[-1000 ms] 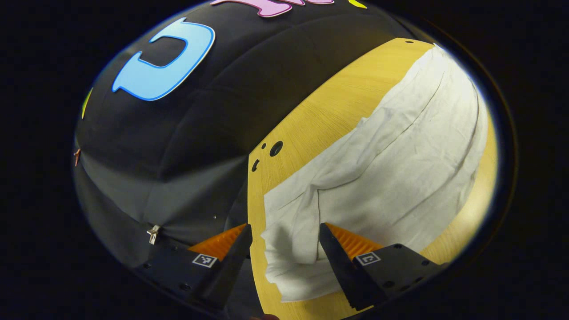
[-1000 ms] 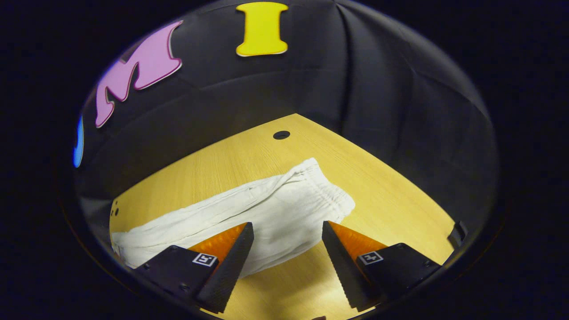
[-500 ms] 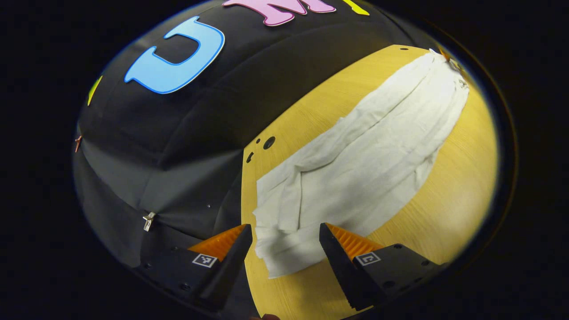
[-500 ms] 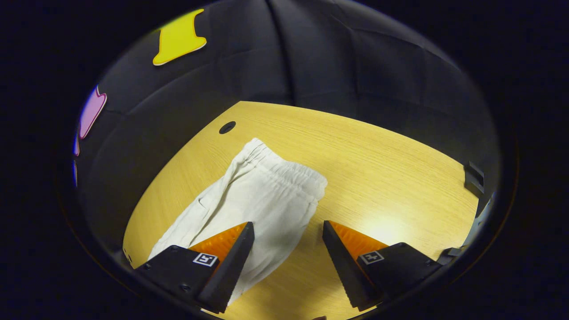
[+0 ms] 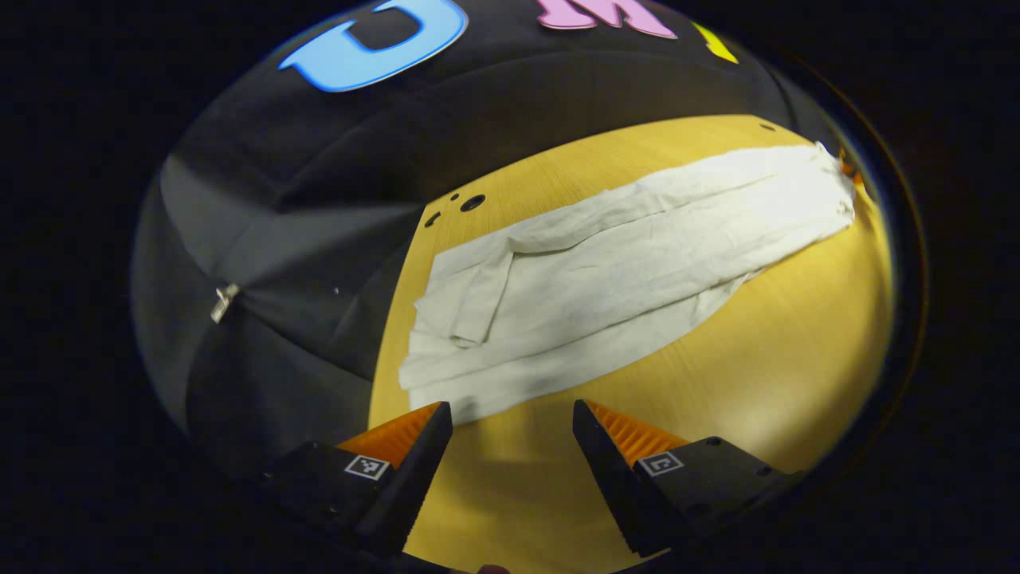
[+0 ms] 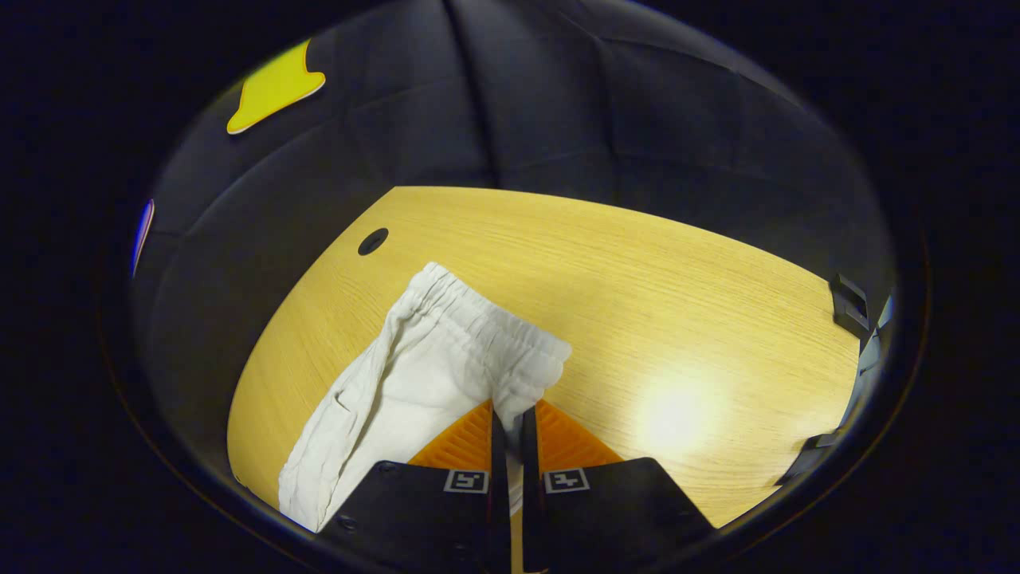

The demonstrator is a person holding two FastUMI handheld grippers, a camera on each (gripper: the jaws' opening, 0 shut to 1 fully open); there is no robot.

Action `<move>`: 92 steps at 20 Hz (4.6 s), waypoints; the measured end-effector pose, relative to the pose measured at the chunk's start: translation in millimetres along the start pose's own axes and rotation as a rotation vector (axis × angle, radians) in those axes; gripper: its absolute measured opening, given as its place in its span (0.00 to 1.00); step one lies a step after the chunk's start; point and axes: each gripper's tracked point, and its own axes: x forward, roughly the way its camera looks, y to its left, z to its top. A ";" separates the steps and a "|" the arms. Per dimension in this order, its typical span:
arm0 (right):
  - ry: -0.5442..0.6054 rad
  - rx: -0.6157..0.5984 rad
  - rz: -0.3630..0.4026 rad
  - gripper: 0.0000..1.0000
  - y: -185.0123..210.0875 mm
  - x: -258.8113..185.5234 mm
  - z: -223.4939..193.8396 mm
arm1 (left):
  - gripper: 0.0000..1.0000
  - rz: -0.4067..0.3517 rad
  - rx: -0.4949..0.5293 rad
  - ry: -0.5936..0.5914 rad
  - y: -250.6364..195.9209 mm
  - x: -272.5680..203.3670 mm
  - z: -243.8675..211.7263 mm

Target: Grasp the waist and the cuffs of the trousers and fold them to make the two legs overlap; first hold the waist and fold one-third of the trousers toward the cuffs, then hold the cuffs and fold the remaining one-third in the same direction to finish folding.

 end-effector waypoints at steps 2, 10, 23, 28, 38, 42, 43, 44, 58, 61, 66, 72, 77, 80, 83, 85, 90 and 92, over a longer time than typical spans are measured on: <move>-0.015 -0.007 0.002 0.11 -0.1 2.0 -5.3 | 0.97 -0.066 -0.175 0.042 -17.0 -1.8 -1.0; -0.028 -0.026 0.021 0.11 -0.5 2.5 -6.6 | 0.96 -0.181 -0.703 0.146 -25.0 12.5 3.8; -0.040 -0.049 0.036 0.11 -0.6 2.4 -6.3 | 0.84 -0.116 -0.976 0.150 19.9 78.1 57.0; -0.053 -0.039 0.065 0.11 -1.6 1.1 -6.3 | 0.23 -0.018 -0.916 0.196 21.1 93.3 57.8; -0.188 -0.076 0.273 0.10 22.1 -43.2 20.9 | 0.06 -0.135 -0.966 0.163 19.3 90.7 54.8; -0.260 -0.189 0.376 0.10 53.9 -83.2 30.0 | 0.06 -0.125 -0.946 0.162 20.6 90.6 54.5; -0.270 -0.211 0.396 0.10 61.5 -96.2 27.1 | 0.06 -0.123 -0.940 0.161 20.8 90.4 55.0; -0.277 -0.226 0.418 0.10 71.9 -107.4 25.6 | 0.06 -0.123 -0.935 0.160 21.2 89.6 54.9; -0.329 -0.607 0.668 0.10 181.5 -197.7 -65.6 | 0.06 -0.149 -0.942 0.123 21.7 92.5 60.1; -0.300 -0.665 0.711 0.10 195.5 -204.4 -96.0 | 0.06 -0.151 -0.938 0.114 23.6 92.5 61.8; -0.201 -0.778 0.766 0.10 204.8 -211.9 -168.1 | 0.06 -0.157 -0.934 0.103 22.3 93.8 63.0; -0.088 -0.896 0.780 0.10 192.4 -196.8 -235.5 | 0.06 -0.157 -0.948 0.093 22.1 95.1 64.3; 0.071 -0.931 0.783 0.11 180.3 -179.6 -273.1 | 0.06 -0.152 -0.952 0.087 22.1 95.8 64.4; 0.139 -0.902 0.862 0.44 186.2 -194.5 -289.8 | 0.06 -0.149 -0.957 0.086 22.5 96.2 64.5; 0.168 -0.883 0.941 0.68 189.5 -212.6 -292.6 | 0.06 -0.138 -0.956 0.085 22.4 96.4 64.6; 0.197 -0.861 0.982 0.63 189.6 -224.7 -293.3 | 0.06 -0.137 -0.970 0.077 22.9 96.6 65.3; 0.168 -0.739 0.946 0.77 175.7 -226.6 -249.8 | 0.07 -0.162 -1.086 0.042 24.5 95.6 69.1; 0.161 -0.699 0.921 0.77 161.4 -222.9 -230.8 | 0.07 -0.177 -1.122 0.039 25.7 96.7 70.1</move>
